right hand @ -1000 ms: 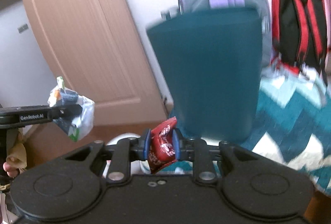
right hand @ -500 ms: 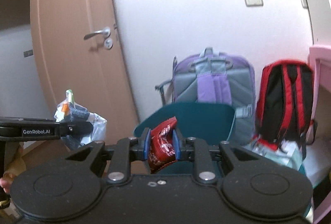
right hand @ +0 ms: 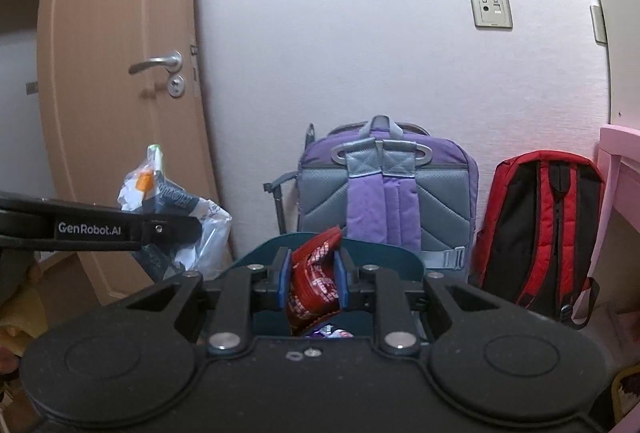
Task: Collect trash
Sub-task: 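Carry the clear bag with left tool while right tool carries the red wrapper to the bin, then open left tool to drop the clear bag while right tool drops the red wrapper into the bin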
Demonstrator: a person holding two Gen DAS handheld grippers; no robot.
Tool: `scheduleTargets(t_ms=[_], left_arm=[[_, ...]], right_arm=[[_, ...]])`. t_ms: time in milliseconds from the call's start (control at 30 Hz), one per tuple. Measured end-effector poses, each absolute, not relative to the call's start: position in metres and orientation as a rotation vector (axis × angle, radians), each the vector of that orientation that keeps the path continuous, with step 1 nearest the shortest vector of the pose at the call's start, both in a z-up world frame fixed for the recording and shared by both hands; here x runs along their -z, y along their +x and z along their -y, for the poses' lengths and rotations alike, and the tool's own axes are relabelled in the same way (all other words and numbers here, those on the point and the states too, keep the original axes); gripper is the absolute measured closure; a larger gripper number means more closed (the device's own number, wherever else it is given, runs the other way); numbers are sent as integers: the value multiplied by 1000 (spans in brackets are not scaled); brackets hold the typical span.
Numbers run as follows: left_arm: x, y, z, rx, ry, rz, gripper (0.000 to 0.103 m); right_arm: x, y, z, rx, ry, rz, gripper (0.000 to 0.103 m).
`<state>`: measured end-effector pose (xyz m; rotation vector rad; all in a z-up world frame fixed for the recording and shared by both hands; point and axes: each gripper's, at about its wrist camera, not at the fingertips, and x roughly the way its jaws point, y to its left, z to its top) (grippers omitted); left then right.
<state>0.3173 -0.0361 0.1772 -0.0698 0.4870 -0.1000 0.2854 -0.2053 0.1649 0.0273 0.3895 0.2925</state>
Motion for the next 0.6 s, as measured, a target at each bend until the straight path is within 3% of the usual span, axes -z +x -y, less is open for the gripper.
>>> scheduleTargets(t_ms=[600], left_arm=[[-105, 427, 43, 111, 4, -725, 85]], right_arm=[[-105, 365, 193, -348, -41, -594, 80]])
